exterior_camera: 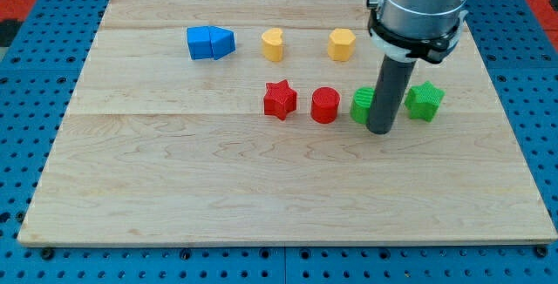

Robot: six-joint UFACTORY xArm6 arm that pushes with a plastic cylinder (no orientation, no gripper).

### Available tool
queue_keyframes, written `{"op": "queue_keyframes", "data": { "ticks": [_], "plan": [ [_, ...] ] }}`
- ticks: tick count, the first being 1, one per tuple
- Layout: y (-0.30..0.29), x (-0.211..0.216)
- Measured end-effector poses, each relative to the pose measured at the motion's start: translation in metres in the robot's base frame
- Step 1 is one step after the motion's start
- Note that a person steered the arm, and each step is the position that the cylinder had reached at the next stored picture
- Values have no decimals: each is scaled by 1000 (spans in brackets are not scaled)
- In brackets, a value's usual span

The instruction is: Push the red star slightly left

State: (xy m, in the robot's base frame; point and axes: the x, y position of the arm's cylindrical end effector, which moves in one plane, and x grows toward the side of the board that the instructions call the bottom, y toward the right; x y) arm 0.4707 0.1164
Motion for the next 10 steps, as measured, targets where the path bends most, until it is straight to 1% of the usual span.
{"op": "queue_keyframes", "data": {
  "ticks": [3,4,6,7,8,10],
  "plan": [
    [-61,0],
    [-95,3],
    [-202,-4],
    [-216,-19],
    [-210,-33],
    [-182,-77]
  ]
}}
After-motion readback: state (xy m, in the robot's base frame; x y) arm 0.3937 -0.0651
